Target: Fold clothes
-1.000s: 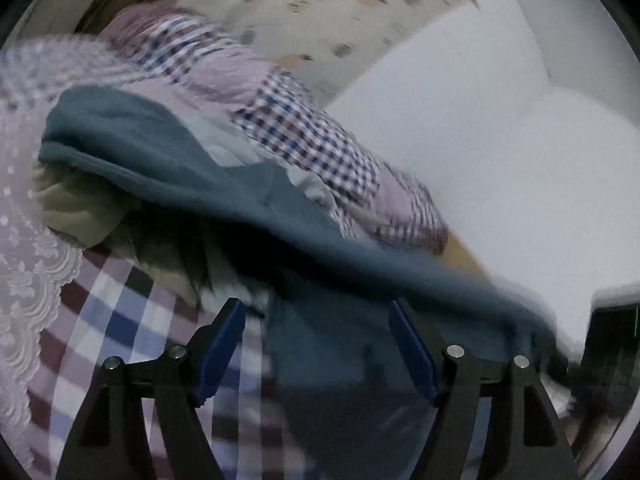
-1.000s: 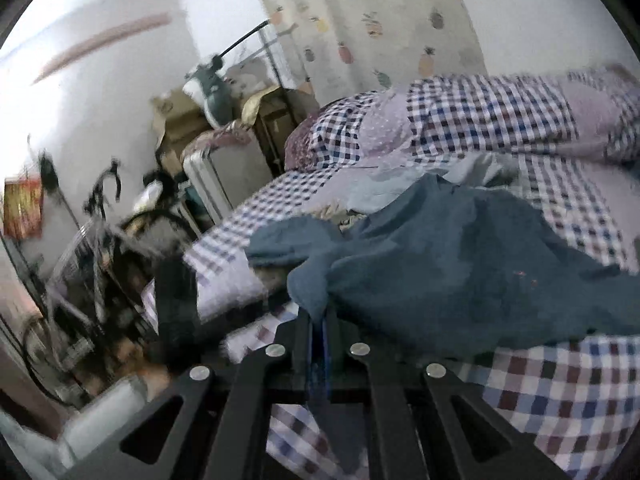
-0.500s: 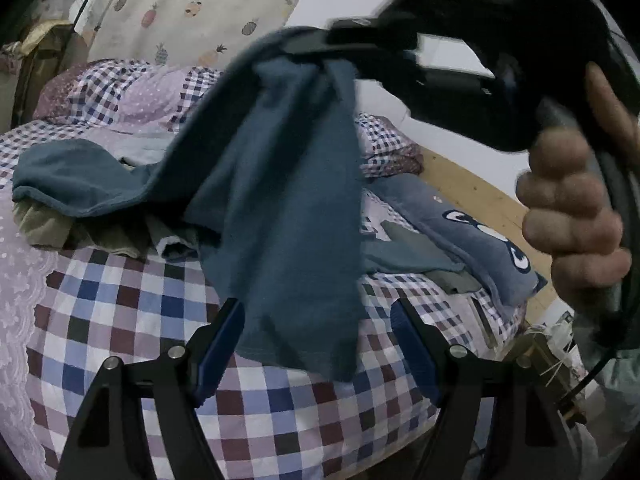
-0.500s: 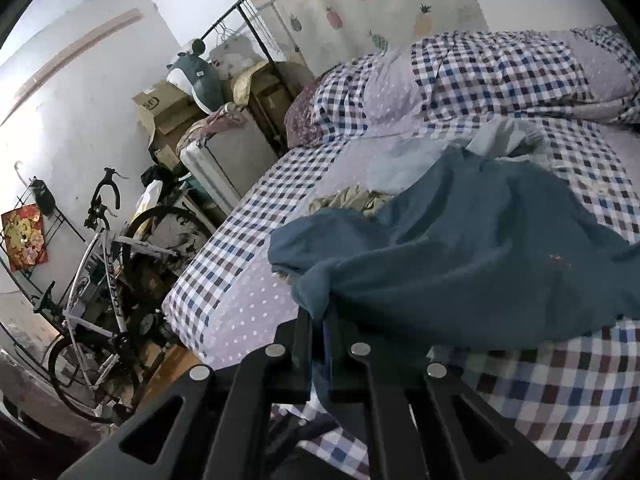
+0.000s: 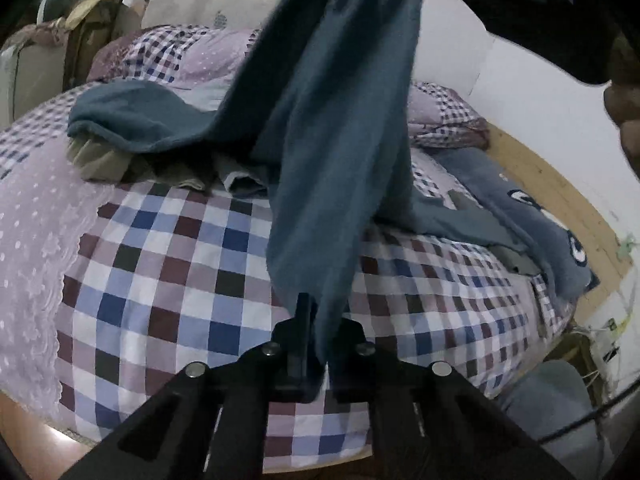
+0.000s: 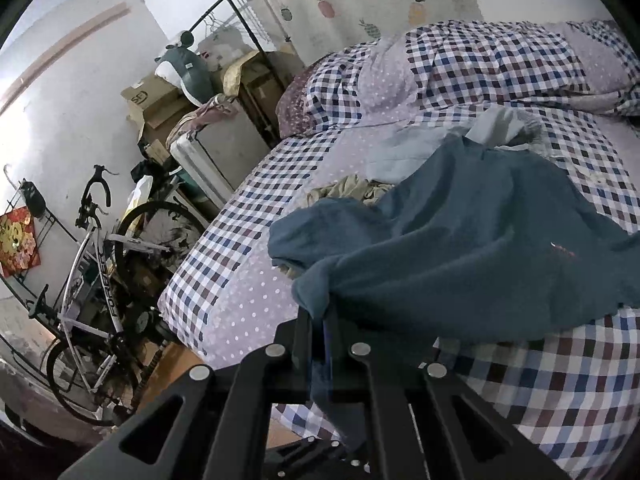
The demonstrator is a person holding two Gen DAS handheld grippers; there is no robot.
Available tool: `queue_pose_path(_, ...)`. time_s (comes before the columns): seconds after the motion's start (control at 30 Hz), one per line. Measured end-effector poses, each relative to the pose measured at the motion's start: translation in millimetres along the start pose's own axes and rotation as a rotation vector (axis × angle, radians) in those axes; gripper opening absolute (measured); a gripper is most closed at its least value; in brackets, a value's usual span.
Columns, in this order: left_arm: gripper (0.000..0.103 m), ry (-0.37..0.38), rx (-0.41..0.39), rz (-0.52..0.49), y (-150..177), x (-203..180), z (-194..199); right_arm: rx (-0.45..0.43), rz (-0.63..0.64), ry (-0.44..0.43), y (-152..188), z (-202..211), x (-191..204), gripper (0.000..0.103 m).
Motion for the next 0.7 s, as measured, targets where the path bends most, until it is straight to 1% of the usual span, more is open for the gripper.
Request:
queue_pose_path(0.1,0.001,0.068,-0.024,-0.020,-2,-11,11,0.004,-0.001,-0.016,-1,2,-5,0.006)
queue_pose_path(0.17,0.000,0.139,-0.040,-0.027,-4,-24,22,-0.009,0.005,-0.048,-1,7,-8,0.012)
queue_pose_path(0.2,0.000,0.179,-0.048,-0.026,-6,-31,29,-0.022,0.018,-0.067,0,12,-8,0.018)
queue_pose_path(0.23,0.000,0.209,-0.054,-0.020,-8,-37,36,-0.036,0.032,-0.081,2,18,-10,0.034)
queue_pose_path(0.27,0.000,0.240,-0.059,-0.012,-10,-44,43,-0.052,0.049,-0.087,4,26,-13,0.045)
queue_pose_path(0.3,0.000,0.268,-0.061,0.006,-11,-48,50,-0.068,0.064,-0.095,7,35,-16,0.053)
queue_pose_path(0.4,0.000,0.344,-0.074,0.057,-18,-51,75,-0.146,0.093,-0.085,16,69,-36,0.058)
queue_pose_path(0.47,0.000,0.391,-0.085,0.091,-24,-50,92,-0.211,0.101,-0.035,27,89,-57,0.065)
queue_pose_path(0.53,0.000,0.424,-0.111,0.121,-36,-46,111,-0.259,0.106,0.010,50,106,-84,0.068)
queue_pose_path(0.6,0.000,0.466,-0.142,0.153,-52,-42,131,-0.266,0.114,0.037,78,109,-105,0.069)
queue_pose_path(0.63,0.000,0.493,-0.160,0.164,-61,-41,141,-0.263,0.125,0.063,96,107,-113,0.069)
queue_pose_path(0.7,0.000,0.539,-0.190,0.171,-81,-41,164,-0.259,0.154,0.111,122,102,-121,0.069)
Point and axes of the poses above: each gripper's, at about its wrist camera, not at the fingertips, and z roughly against the way its jaws point, x to its left, y to its underside, the point moved 9 cm from there along -z, roughly the way its jaws point, and after that the axes turned 4 degrees about -z, right-handed, at the moved point
